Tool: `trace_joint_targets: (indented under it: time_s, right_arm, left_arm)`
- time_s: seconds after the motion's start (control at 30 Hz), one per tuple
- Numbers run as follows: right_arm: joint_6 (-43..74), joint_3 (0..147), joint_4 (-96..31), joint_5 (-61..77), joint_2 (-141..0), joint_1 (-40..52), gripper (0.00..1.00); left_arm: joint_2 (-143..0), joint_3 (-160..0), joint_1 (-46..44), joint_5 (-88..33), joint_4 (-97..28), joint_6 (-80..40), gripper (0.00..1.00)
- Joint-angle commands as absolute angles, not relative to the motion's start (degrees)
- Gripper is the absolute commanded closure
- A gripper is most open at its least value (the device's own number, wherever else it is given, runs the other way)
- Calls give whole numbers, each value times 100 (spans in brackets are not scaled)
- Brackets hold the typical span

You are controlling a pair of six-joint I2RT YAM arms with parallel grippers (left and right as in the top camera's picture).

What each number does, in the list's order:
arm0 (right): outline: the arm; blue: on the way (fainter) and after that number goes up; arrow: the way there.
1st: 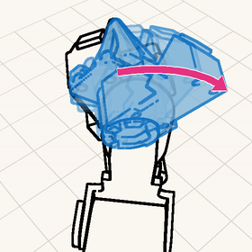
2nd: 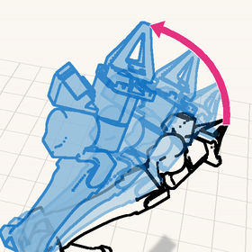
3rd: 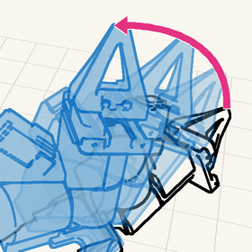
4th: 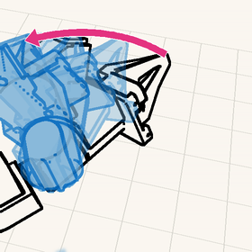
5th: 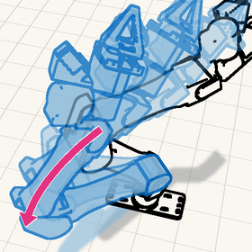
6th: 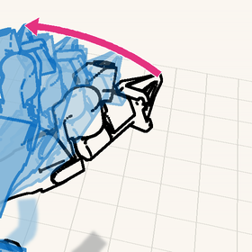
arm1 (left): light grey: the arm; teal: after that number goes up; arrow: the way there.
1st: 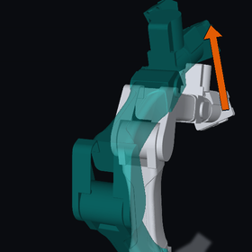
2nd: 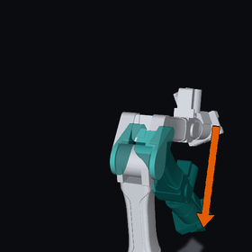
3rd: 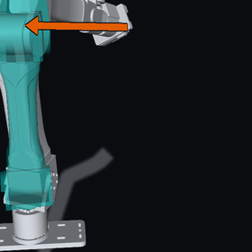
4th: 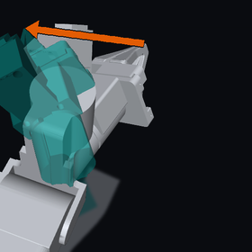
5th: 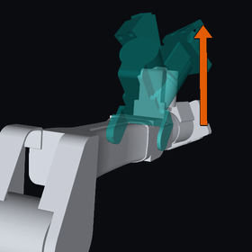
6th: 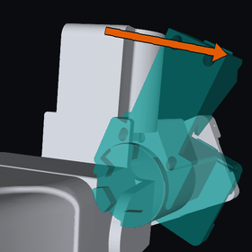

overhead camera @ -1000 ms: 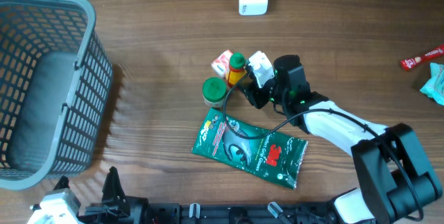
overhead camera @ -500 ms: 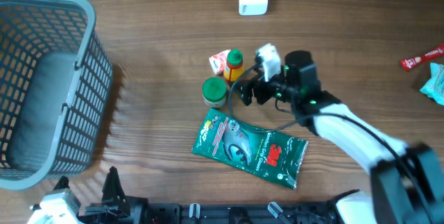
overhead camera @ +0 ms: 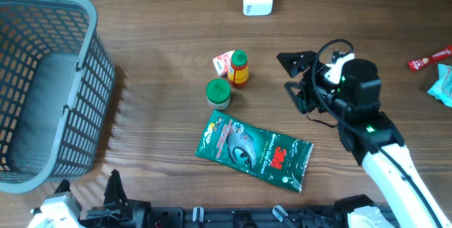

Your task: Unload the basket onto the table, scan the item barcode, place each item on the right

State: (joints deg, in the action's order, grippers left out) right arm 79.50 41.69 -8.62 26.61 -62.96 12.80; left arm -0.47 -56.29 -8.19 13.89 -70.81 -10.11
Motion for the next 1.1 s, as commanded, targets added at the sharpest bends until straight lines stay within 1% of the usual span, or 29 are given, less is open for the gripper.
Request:
trace_joint_targets:
  time_s: [0.0, 0.1, 0.17, 0.3, 0.37, 0.53, 0.73, 0.87, 1.07]
  right_arm:
    - [9749, 4156, -611, 3568, -7161, 1094, 1]
    - [9896, 4156, 513, 4569, -8071, 963, 0]
    - [10495, 4156, 1170, 5301, -8862, 847, 1]
    - [11253, 4217, 2427, 5970, -10044, 779, 1]
    - [11358, 4466, 2934, 6361, -10680, 779, 1]
    - [11327, 5288, 2976, 6875, -11594, 781, 1]
    - [11461, 5684, 2912, 6788, -11668, 906, 1]
    - [11402, 5690, 2628, 6523, -11671, 1135, 1]
    - [11397, 5693, 2587, 6173, -11679, 1417, 0]
  left_arm:
    - [-27, -5647, -786, 1461, -7074, -941, 0]
    - [-27, -5647, -786, 1463, -7074, -941, 0]
    - [-27, -5647, -786, 1461, -7074, -941, 0]
    - [-27, -5647, -786, 1461, -7074, -941, 0]
    - [-27, -5647, -786, 1461, -7076, -941, 0]
    - [-27, -5647, -786, 1461, -7074, -941, 0]
    - [-27, -5647, -786, 1463, -7074, -941, 0]
    - [-27, -5647, -786, 1461, -7074, -941, 0]
    - [-27, -5647, -786, 1461, -7074, -941, 0]
